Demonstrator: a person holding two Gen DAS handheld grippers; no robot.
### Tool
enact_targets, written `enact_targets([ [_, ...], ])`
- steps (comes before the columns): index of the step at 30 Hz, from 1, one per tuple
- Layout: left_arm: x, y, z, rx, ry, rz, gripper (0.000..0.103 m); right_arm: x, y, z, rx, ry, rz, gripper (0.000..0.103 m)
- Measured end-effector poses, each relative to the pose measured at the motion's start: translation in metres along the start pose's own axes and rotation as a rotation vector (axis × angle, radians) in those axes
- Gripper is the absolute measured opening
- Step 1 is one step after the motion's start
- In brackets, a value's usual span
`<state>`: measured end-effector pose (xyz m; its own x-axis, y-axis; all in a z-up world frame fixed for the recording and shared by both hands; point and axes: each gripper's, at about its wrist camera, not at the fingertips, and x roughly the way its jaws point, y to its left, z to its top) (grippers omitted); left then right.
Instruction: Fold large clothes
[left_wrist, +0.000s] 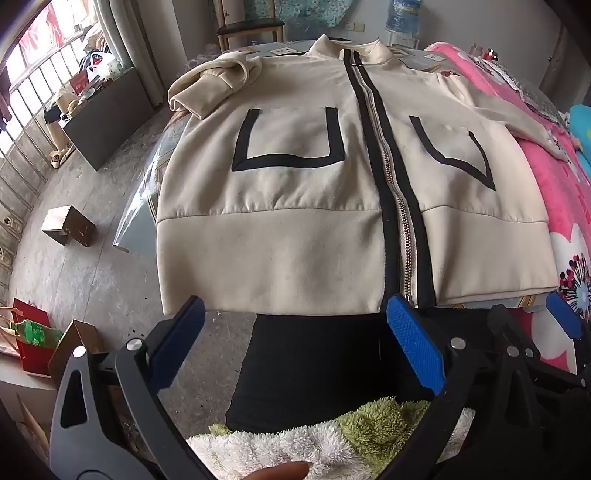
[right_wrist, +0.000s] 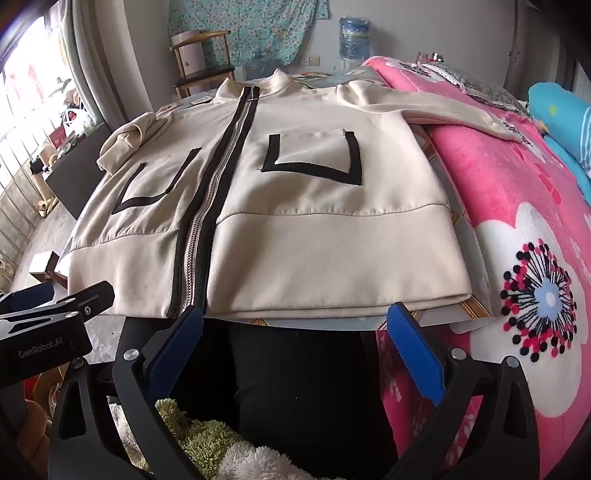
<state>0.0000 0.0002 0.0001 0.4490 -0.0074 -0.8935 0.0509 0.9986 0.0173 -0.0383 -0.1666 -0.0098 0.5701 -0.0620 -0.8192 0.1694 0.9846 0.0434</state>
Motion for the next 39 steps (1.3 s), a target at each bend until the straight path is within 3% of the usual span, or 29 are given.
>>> enact_targets([
  [39,0.0006,0.0061,-0.0004,-0.012,-0.003,0.006,0.096,-0.0025,0.0008,-0.0003,0.01,-0.001,0.016,0.097],
])
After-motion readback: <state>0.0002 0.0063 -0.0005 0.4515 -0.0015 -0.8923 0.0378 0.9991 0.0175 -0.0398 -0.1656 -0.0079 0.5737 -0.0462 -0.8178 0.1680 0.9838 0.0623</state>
